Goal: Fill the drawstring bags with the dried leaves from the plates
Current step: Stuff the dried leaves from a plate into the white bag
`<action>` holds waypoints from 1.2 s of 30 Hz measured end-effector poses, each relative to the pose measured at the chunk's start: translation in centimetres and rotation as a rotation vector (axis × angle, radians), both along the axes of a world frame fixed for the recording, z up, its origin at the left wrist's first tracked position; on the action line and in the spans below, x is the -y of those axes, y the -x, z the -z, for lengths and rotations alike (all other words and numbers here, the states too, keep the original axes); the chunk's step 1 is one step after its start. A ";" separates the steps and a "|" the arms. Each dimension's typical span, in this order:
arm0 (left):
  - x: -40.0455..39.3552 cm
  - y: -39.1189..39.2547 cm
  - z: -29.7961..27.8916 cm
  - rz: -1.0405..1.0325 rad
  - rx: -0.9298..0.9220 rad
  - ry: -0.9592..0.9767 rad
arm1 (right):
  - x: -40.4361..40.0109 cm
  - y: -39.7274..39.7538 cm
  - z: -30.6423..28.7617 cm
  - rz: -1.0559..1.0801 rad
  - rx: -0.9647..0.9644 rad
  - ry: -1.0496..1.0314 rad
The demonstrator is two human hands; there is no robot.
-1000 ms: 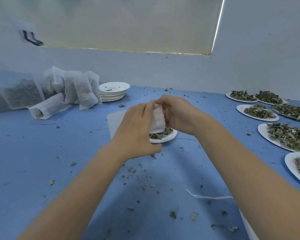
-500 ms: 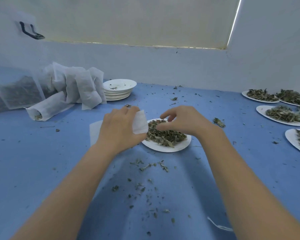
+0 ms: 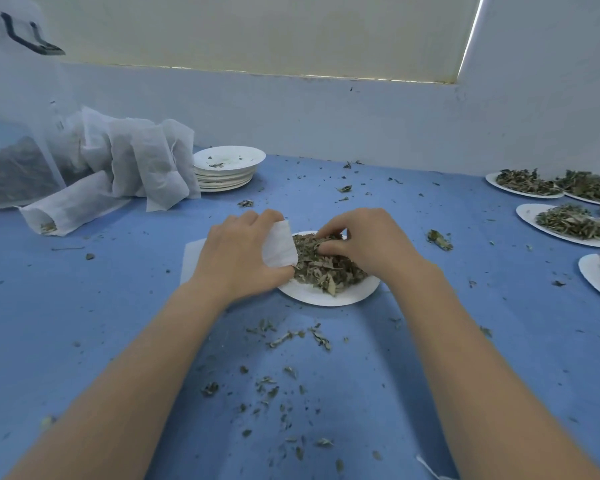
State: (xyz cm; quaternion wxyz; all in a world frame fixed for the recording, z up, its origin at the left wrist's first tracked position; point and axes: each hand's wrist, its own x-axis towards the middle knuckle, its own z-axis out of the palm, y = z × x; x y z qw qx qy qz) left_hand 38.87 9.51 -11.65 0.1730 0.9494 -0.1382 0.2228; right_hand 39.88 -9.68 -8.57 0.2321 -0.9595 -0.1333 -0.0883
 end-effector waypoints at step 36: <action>0.9 -0.2 -0.1 0.099 -0.055 0.205 | -2.0 2.3 -2.8 -0.245 -0.176 -0.326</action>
